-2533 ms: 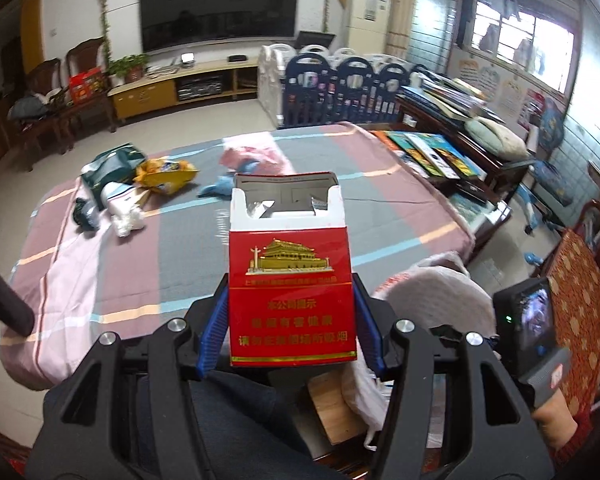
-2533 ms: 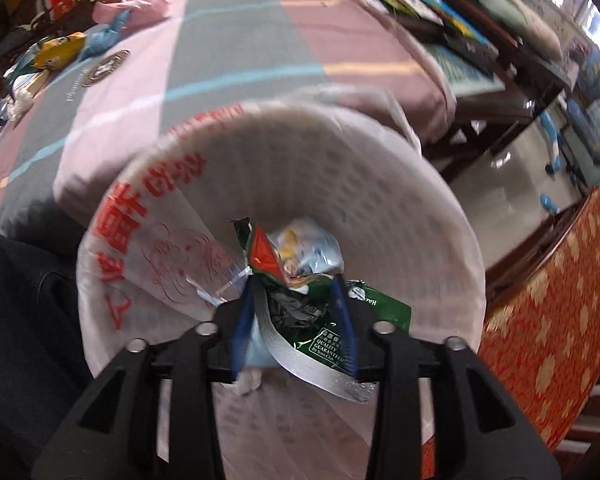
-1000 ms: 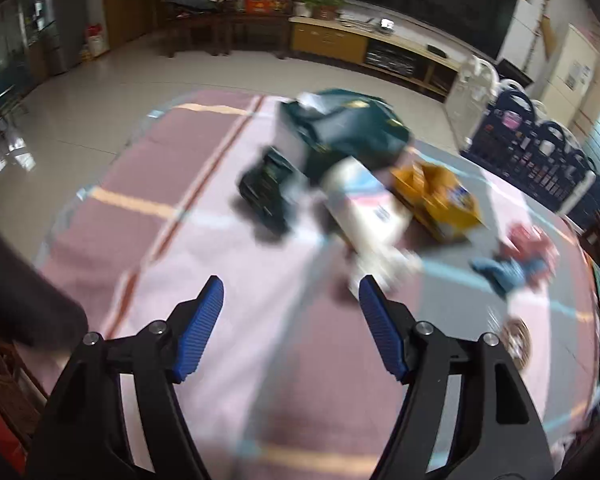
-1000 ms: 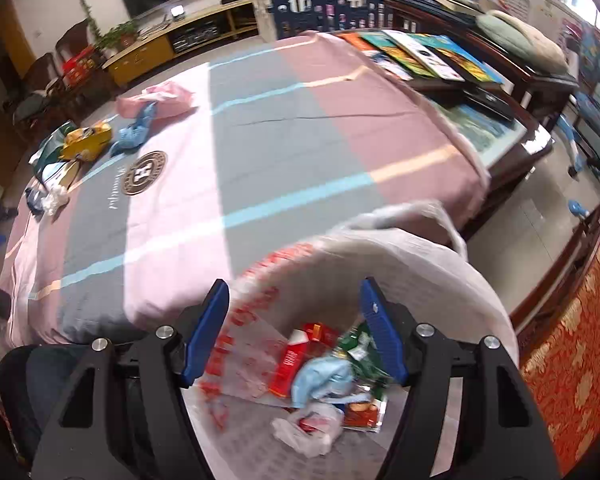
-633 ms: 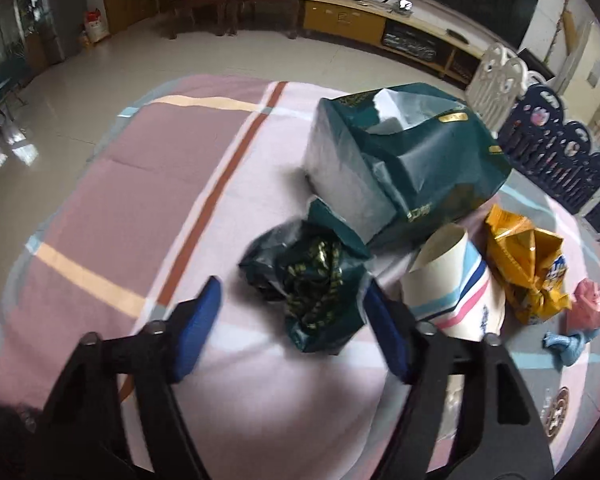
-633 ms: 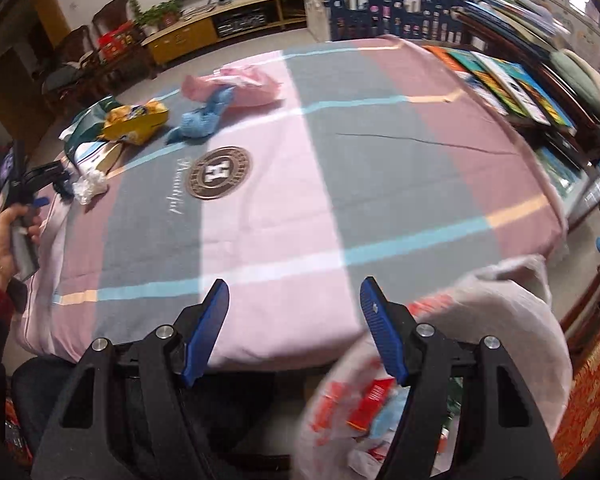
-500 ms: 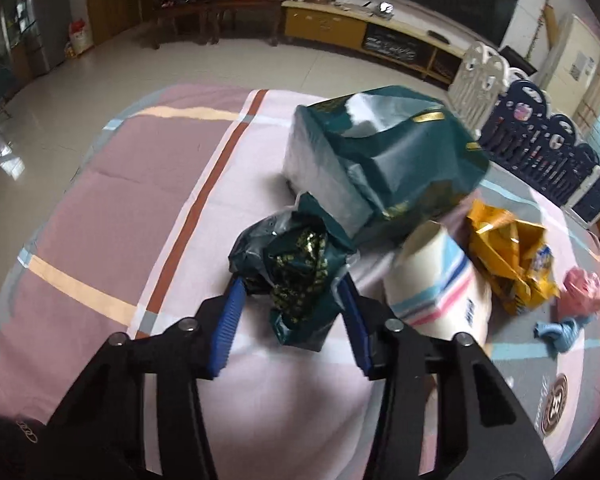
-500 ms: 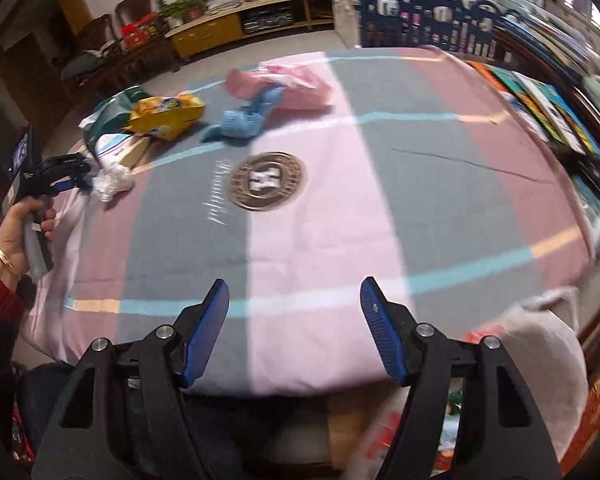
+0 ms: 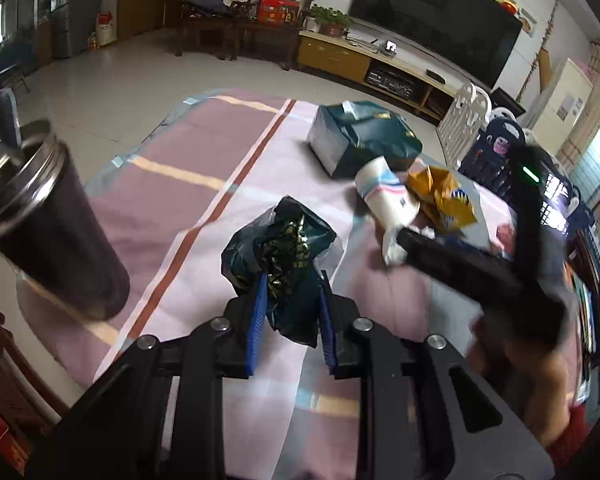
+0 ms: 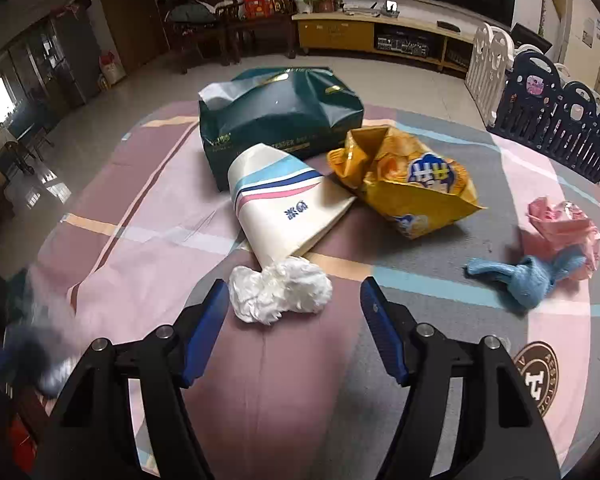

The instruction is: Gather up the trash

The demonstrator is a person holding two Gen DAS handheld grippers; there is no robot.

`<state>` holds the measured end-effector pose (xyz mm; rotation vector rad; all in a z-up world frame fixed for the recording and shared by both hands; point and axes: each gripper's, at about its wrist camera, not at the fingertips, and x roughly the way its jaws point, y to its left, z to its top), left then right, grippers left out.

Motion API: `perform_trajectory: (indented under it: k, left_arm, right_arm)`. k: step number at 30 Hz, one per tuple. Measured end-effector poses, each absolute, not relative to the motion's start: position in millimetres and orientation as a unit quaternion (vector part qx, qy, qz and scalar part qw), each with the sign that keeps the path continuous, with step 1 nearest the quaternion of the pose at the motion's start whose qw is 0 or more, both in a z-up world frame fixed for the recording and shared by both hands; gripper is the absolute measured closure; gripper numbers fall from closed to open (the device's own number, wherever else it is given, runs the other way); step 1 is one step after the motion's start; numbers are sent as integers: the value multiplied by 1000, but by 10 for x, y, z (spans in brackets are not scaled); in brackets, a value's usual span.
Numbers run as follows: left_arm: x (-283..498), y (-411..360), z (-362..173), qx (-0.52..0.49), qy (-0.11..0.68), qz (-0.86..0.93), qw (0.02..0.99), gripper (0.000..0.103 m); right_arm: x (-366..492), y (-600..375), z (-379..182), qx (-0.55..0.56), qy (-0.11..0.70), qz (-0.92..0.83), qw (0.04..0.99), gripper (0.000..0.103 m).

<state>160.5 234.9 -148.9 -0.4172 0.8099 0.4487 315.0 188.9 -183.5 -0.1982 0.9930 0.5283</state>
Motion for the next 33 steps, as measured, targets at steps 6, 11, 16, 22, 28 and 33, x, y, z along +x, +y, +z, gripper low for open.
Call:
perform_trajectory:
  k: [6, 11, 16, 22, 28, 33]
  left_arm:
    - [1411, 2067, -1489, -176, 385, 208, 882, 78]
    - [1276, 1814, -1418, -156, 381, 190, 891, 78]
    - [1128, 1583, -1294, -142, 374, 170, 901, 78]
    - [1036, 1323, -1162, -123, 366, 141, 912, 78]
    - [994, 1134, -1100, -110, 365, 121, 917, 78]
    - [978, 1033, -1083, -106, 367, 109, 918, 78]
  right_arm:
    - [3089, 1950, -2011, -132, 483, 234, 833, 76]
    - [2869, 1675, -1859, -125, 475, 237, 838, 89]
    - [2572, 1169, -1554, -99, 455, 233, 854, 89]
    - [2153, 508, -1331, -80, 437, 207, 871, 89]
    - [1890, 99, -1452, -70, 451, 174, 872, 89]
    - [1821, -93, -1468, -48, 458, 161, 873, 89]
